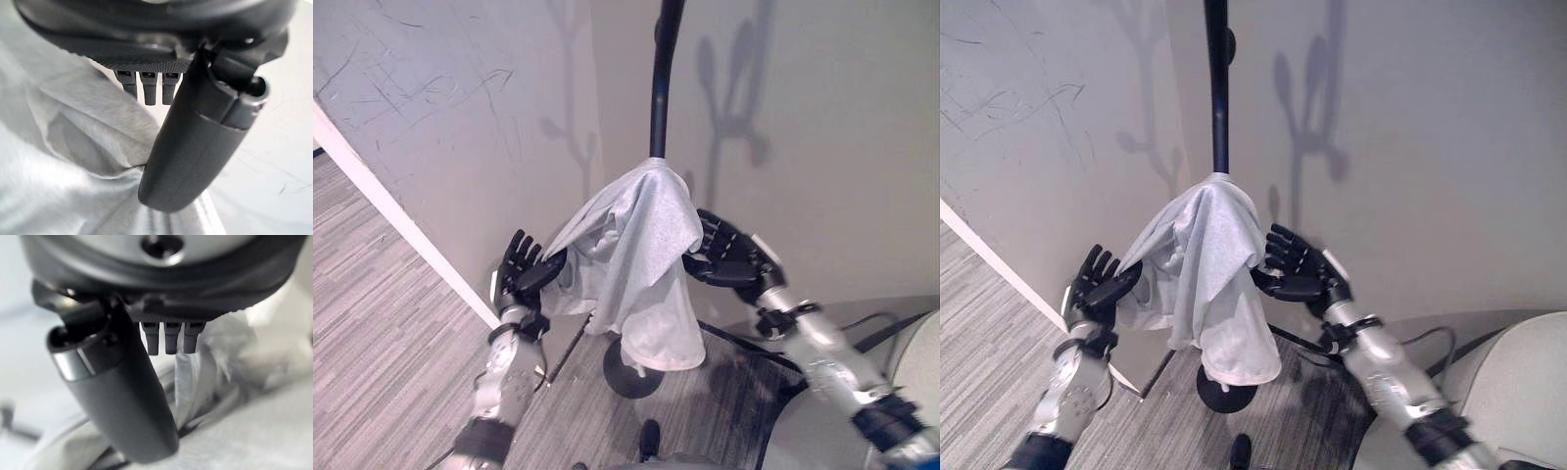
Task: Hang the clothes on the sofa on the clothes rack.
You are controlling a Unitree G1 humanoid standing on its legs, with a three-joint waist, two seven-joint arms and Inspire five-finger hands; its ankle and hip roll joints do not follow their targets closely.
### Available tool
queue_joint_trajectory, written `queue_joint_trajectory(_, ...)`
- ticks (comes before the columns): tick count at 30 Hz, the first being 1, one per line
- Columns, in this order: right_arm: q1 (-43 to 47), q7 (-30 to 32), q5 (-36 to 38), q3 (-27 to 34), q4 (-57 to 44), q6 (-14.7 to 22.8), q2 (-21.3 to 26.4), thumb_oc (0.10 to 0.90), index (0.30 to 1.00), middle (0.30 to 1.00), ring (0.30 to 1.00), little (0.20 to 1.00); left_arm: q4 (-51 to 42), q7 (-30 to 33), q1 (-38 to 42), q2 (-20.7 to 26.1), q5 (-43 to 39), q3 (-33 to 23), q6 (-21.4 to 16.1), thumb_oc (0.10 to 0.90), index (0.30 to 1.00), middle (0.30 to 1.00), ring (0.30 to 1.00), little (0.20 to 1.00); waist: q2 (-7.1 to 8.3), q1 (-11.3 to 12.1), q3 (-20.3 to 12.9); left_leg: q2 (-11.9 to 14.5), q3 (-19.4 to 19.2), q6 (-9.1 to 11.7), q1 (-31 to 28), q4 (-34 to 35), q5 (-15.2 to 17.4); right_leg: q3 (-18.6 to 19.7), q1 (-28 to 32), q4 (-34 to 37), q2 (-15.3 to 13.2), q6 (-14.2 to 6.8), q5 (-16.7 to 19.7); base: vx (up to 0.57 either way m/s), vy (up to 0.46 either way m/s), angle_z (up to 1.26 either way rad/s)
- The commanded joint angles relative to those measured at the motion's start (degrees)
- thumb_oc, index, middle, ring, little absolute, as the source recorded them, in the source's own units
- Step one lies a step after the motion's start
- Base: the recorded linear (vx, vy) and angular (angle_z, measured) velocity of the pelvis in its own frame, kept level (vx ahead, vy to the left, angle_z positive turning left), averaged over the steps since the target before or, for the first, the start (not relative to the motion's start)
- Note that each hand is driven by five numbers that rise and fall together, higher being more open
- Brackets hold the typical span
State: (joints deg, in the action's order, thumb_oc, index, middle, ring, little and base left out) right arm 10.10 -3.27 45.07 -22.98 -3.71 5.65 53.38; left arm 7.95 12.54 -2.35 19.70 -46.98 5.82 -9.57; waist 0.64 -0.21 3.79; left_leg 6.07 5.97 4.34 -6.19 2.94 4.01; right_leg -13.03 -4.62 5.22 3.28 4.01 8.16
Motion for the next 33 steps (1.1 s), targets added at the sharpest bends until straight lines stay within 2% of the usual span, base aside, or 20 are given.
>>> queue_joint_trajectory(1,3.89,-3.62,-6.57,2.76,-4.18,4.08,-2.99,0.8,0.9,0.9,0.9,0.9,-4.48,-6.33,1.02,4.78,2.74,-2.3,-1.87,0.8,0.9,0.9,0.9,0.9,2.76,0.92,-4.7,0.97,-3.67,0.06,-0.71,-0.44,-1.18,4.23,6.88,-0.22,-5.31,-8.7,-6.29,0.0,0.0,0.0)
queue_joint_trajectory(3,2.73,-4.29,-8.83,5.09,-4.76,4.86,-1.77,0.8,0.9,0.9,0.9,0.9,-6.0,-8.92,-1.77,6.59,5.49,-2.92,-1.71,0.8,0.9,0.9,0.9,0.9,2.63,0.89,-4.66,0.99,-3.72,0.0,-0.62,-0.6,-1.05,4.24,6.92,-0.22,-5.31,-8.75,-6.3,0.0,0.003,-0.03)
queue_joint_trajectory(4,-0.18,-5.62,-9.42,8.63,-5.27,6.55,-1.8,0.8,0.9,0.9,0.9,0.9,-4.75,-13.94,-5.04,8.65,6.36,-4.45,-3.25,0.8,0.9,0.9,0.9,0.9,2.64,0.87,-4.51,1.07,-3.92,0.03,-0.57,-0.99,-0.72,4.44,6.97,-0.22,-5.35,-8.83,-6.32,0.0,0.005,-0.07)
queue_joint_trajectory(6,-1.79,-5.94,-9.95,10.04,-5.62,6.98,-1.96,0.8,0.9,0.9,0.9,0.9,-3.89,-15.72,-5.99,8.8,5.9,-4.86,-3.57,0.8,0.9,0.9,0.9,0.9,2.61,0.85,-4.46,1.11,-3.97,0.03,-0.6,-1.11,-0.58,4.43,7.04,-0.22,-5.34,-8.85,-6.37,0.0,0.002,-0.06)
queue_joint_trajectory(11,-9.99,-8.09,-9.22,15.63,-4.97,7.76,-3.01,0.8,0.9,0.9,0.9,0.9,2.02,-25.02,-11.86,10.05,-1.92,-5.91,-1.16,0.8,0.9,0.9,0.9,0.9,2.45,0.74,-4.14,1.37,-3.88,0.04,-0.39,-1.57,-0.37,4.36,7.16,-0.22,-5.3,-8.87,-6.62,0.0,0.0,-0.01)
queue_joint_trajectory(15,-14.65,-9.69,-4.7,16.88,-1.38,6.75,-6.49,0.8,0.9,0.9,0.9,0.9,13.25,-32.73,-12.18,8.19,-6.94,-6.55,2.18,0.8,0.9,0.9,0.9,0.9,2.65,0.69,-3.9,1.45,-3.84,0.26,-0.34,-1.63,-0.37,4.27,7.19,-0.22,-5.48,-8.95,-6.62,0.0,0.0,0.0)
queue_joint_trajectory(16,-14.68,-9.71,-4.68,16.92,-1.38,6.76,-6.49,0.8,0.9,0.9,0.9,0.9,13.33,-32.81,-12.13,8.2,-6.97,-6.53,2.16,0.8,0.9,0.9,0.9,0.9,2.64,0.72,-3.89,1.47,-3.84,0.26,-0.37,-1.63,-0.35,4.27,7.21,-0.22,-5.47,-8.95,-6.63,0.0,0.0,0.0)
queue_joint_trajectory(17,-16.05,-9.57,-2.0,17.17,0.77,5.99,-9.83,0.8,0.9,0.9,0.9,0.9,20.75,-33.61,-10.86,5.0,-8.18,-8.18,2.54,0.8,0.9,0.9,0.9,0.9,2.77,0.87,-3.87,1.48,-3.74,0.33,-0.37,-1.66,-0.32,4.13,7.29,-0.22,-5.5,-8.92,-6.79,0.0,0.0,0.0)
queue_joint_trajectory(20,-18.69,-8.95,1.15,18.43,3.69,5.27,-17.47,0.8,0.9,0.9,0.9,0.9,29.56,-31.96,-9.11,0.09,-9.96,-11.92,2.32,0.8,0.9,0.9,0.9,0.9,3.01,1.03,-3.63,1.37,-3.54,0.36,-0.26,-1.88,-0.19,3.95,7.46,-0.22,-5.56,-8.77,-6.92,0.0,0.0,0.0)
queue_joint_trajectory(21,-19.8,-8.02,2.4,19.56,5.9,5.59,-21.79,0.8,0.9,0.9,0.9,0.9,33.06,-31.06,-8.8,-1.69,-10.19,-13.3,2.1,0.8,0.9,0.9,0.9,0.9,3.06,1.02,-3.5,1.3,-3.42,0.37,-0.26,-1.96,-0.11,3.88,7.53,-0.22,-5.59,-8.7,-6.95,0.0,0.0,0.0)
queue_joint_trajectory(22,-21.48,-6.96,2.73,21.3,10.78,6.21,-28.31,0.8,0.9,0.9,0.9,0.9,39.92,-29.31,-8.25,-4.16,-9.14,-15.03,1.83,0.8,0.9,0.9,0.9,0.9,3.04,1.05,-3.4,1.14,-3.2,0.28,-0.1,-2.02,-0.08,3.62,7.52,-0.22,-5.68,-8.66,-6.96,0.0,0.01,0.03)
queue_joint_trajectory(23,-21.45,-6.96,2.71,21.31,10.81,6.23,-28.36,0.8,0.9,0.9,0.9,0.9,40.02,-29.37,-8.17,-4.11,-9.15,-15.04,1.8,0.8,0.9,0.9,0.9,0.9,3.06,1.06,-3.34,1.16,-3.19,0.29,-0.14,-2.05,-0.04,3.61,7.57,-0.22,-5.66,-8.66,-6.98,0.01,0.012,0.04)
queue_joint_trajectory(26,-21.94,-1.33,-2.52,21.01,18.76,7.64,-34.68,0.8,0.9,0.9,0.9,0.9,50.02,-25.52,-6.93,-7.33,-8.04,-17.81,1.43,0.8,0.9,0.9,0.9,0.9,2.88,1.24,-3.22,1.01,-2.58,0.17,0.16,-2.25,0.1,3.23,7.4,-0.39,-5.78,-8.52,-7.02,0.0,0.0,0.0)
queue_joint_trajectory(27,-21.86,-1.3,-2.55,20.98,18.8,7.68,-34.73,0.8,0.9,0.9,0.9,0.9,50.14,-25.57,-6.83,-7.28,-8.04,-17.86,1.4,0.8,0.9,0.9,0.9,0.9,2.91,1.21,-3.17,1.02,-2.56,0.18,0.16,-2.27,0.13,3.22,7.41,-0.4,-5.77,-8.52,-7.03,-0.01,0.027,0.04)
queue_joint_trajectory(28,-19.94,2.24,-2.34,19.54,30.42,8.73,-39.82,0.8,0.9,0.9,0.9,0.9,61.86,-23.11,-4.99,-8.66,-3.41,-18.64,1.71,0.8,0.9,0.9,0.9,0.9,2.82,1.27,-3.07,0.87,-2.18,0.11,0.45,-2.43,0.26,3.08,7.27,-0.45,-5.84,-8.39,-7.07,0.0,0.023,0.05)
queue_joint_trajectory(29,-19.75,2.17,-2.29,19.52,30.62,8.83,-39.85,0.8,0.9,0.9,0.9,0.9,61.99,-23.17,-4.84,-8.61,-3.4,-18.71,1.68,0.8,0.9,0.9,0.9,0.9,2.84,1.24,-2.98,0.88,-2.18,0.12,0.45,-2.46,0.3,3.08,7.28,-0.46,-5.83,-8.39,-7.08,0.0,0.032,0.11)
queue_joint_trajectory(31,-17.53,4.88,-1.77,18.45,39.88,8.92,-42.39,0.8,0.9,0.9,0.9,0.9,66.9,-21.73,-3.97,-9.15,0.06,-18.0,1.82,0.8,0.9,0.9,0.9,0.9,2.73,1.34,-2.99,0.83,-2.07,0.07,0.47,-2.5,0.4,3.08,7.24,-0.44,-5.87,-8.28,-7.13,0.01,0.015,0.09)
queue_joint_trajectory(33,-15.24,6.25,2.63,19.24,50.49,8.55,-45.55,0.8,0.9,0.9,0.9,0.9,68.79,-19.59,-3.73,-10.5,3.15,-15.75,1.45,0.8,0.9,0.9,0.9,0.9,2.59,1.57,-3.0,0.68,-2.0,-0.02,0.49,-2.55,0.52,2.92,7.27,-0.47,-5.91,-8.21,-7.1,0.02,0.019,0.04)
